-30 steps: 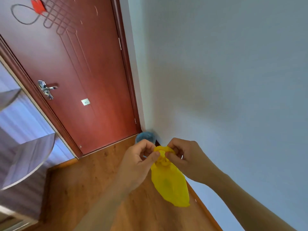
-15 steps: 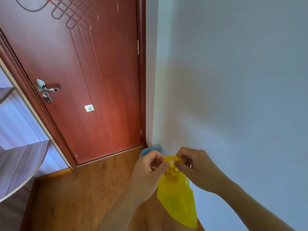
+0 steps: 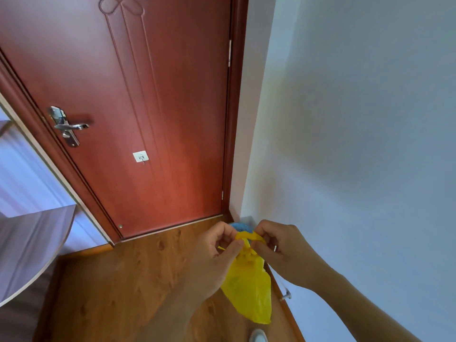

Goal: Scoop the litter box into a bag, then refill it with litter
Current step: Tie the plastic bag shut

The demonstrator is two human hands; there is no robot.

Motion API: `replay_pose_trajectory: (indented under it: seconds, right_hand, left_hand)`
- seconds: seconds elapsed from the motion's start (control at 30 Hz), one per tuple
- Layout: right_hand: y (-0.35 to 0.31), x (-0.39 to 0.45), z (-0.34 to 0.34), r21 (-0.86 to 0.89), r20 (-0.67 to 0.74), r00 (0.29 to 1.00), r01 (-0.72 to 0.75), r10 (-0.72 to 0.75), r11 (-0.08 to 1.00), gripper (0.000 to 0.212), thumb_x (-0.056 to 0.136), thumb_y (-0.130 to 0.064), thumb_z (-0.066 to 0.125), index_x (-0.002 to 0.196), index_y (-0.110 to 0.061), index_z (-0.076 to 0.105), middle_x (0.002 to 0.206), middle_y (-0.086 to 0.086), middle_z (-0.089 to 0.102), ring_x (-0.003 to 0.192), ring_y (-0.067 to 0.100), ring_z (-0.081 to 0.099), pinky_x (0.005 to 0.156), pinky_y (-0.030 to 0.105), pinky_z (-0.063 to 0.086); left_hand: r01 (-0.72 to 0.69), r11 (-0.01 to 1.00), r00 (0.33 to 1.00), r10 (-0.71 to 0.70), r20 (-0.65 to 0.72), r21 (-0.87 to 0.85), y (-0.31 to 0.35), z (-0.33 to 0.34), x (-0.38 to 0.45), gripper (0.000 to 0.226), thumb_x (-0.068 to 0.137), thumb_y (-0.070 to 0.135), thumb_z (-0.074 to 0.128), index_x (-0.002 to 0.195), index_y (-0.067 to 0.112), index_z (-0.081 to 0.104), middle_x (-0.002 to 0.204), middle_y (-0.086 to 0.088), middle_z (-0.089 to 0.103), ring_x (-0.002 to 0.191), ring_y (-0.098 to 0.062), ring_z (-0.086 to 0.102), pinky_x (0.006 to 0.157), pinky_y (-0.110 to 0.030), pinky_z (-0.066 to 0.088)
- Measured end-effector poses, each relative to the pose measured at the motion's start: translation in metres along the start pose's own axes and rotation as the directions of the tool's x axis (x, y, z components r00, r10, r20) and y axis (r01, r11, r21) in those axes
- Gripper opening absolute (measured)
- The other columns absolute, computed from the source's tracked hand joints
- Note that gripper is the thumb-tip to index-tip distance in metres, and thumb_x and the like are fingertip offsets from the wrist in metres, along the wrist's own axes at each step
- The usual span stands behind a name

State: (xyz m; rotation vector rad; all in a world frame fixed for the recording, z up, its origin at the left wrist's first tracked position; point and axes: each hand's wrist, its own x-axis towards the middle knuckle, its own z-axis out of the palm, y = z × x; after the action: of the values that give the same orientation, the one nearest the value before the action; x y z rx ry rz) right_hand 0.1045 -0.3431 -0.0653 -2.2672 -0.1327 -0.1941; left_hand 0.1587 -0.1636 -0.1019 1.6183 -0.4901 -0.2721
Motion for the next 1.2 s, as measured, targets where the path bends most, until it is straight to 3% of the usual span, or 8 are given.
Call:
replay_pose_trajectory:
  seconds: [0.27,0.43,0.57,0.77,0.9,1.0,1.1,1.2]
  right_hand:
    - [0.085,0.089,-0.016,0.130,0.159,0.987,-0.040,0.019,0.991,0.031,0.088,-0.023,0.067,0.065,-0.031,0.049,0.058,-0.010,0.047,0.056,0.005,0.043,0.052,0.021,0.034]
    - [0.146,0.138,-0.021,0.179,0.244,0.968,-0.107,0.061,0.978,0.026,0.084,-0.016,0.070,0.073,-0.003,0.050,0.061,0.002,0.043,0.054,0.007,0.045,0.052,0.023,0.039]
    - [0.176,0.171,-0.020,0.202,0.303,0.946,-0.181,0.114,0.963,0.028,0.084,-0.012,0.072,0.076,0.003,0.049,0.060,0.014,0.048,0.054,0.016,0.057,0.052,0.025,0.049]
    - [0.220,0.235,-0.003,0.124,0.343,0.912,-0.279,0.222,0.952,0.033,0.084,-0.013,0.073,0.067,-0.015,0.045,0.051,-0.010,0.049,0.048,0.003,0.057,0.051,0.018,0.044]
    - [0.251,0.277,0.028,-0.026,0.307,0.899,-0.322,0.314,0.946,0.026,0.086,-0.014,0.069,0.071,-0.007,0.049,0.061,0.007,0.059,0.053,0.012,0.065,0.049,0.028,0.050]
    - [0.273,0.302,0.052,-0.116,0.297,0.870,-0.377,0.395,0.919,0.025,0.086,-0.019,0.066,0.070,-0.007,0.050,0.065,0.014,0.061,0.057,0.020,0.065,0.054,0.034,0.047]
    - [0.295,0.322,0.068,-0.129,0.286,0.841,-0.441,0.459,0.888,0.024,0.086,-0.019,0.065,0.069,-0.016,0.049,0.056,0.002,0.054,0.054,0.006,0.061,0.049,0.020,0.041]
    - [0.320,0.331,0.084,-0.109,0.264,0.815,-0.505,0.515,0.856,0.028,0.086,-0.017,0.065,0.065,-0.026,0.050,0.053,-0.006,0.053,0.051,-0.004,0.056,0.048,0.012,0.038]
  left_hand:
    - [0.097,0.987,0.995,-0.097,-0.013,0.128,-0.039,0.014,0.101,0.006,0.079,0.031,0.066,0.082,0.026,0.066,0.069,0.010,0.060,0.065,-0.004,0.053,0.061,-0.020,0.041]
    - [0.157,0.976,0.987,-0.149,-0.068,0.148,-0.061,0.031,0.159,0.001,0.078,0.021,0.064,0.078,0.020,0.064,0.064,0.014,0.060,0.060,0.002,0.052,0.056,-0.014,0.040]
    - [0.195,0.956,0.976,-0.169,-0.136,0.217,-0.084,0.033,0.196,0.012,0.077,0.026,0.064,0.080,0.014,0.065,0.069,0.007,0.064,0.063,0.001,0.054,0.060,-0.016,0.042]
    - [0.237,0.938,0.968,-0.205,-0.144,0.255,-0.130,0.021,0.258,0.014,0.082,0.025,0.062,0.071,0.029,0.053,0.063,0.016,0.058,0.061,0.000,0.051,0.060,-0.017,0.040]
    - [0.284,0.920,0.958,-0.261,-0.117,0.272,-0.181,0.002,0.299,0.009,0.088,0.021,0.066,0.081,0.023,0.061,0.071,0.004,0.065,0.066,-0.010,0.060,0.065,-0.028,0.048]
    - [0.290,0.906,0.956,-0.292,-0.044,0.308,-0.217,-0.012,0.329,0.009,0.090,0.015,0.067,0.083,0.020,0.062,0.069,0.002,0.062,0.066,-0.007,0.058,0.063,-0.022,0.044]
    - [0.314,0.898,0.946,-0.322,-0.027,0.309,-0.244,-0.015,0.354,0.012,0.085,0.021,0.063,0.078,0.027,0.057,0.065,0.011,0.055,0.063,0.001,0.053,0.061,-0.012,0.037]
    - [0.391,0.877,0.916,-0.401,-0.021,0.278,-0.275,-0.014,0.364,0.012,0.085,0.016,0.064,0.078,0.024,0.059,0.062,0.013,0.056,0.059,0.003,0.052,0.060,-0.017,0.038]
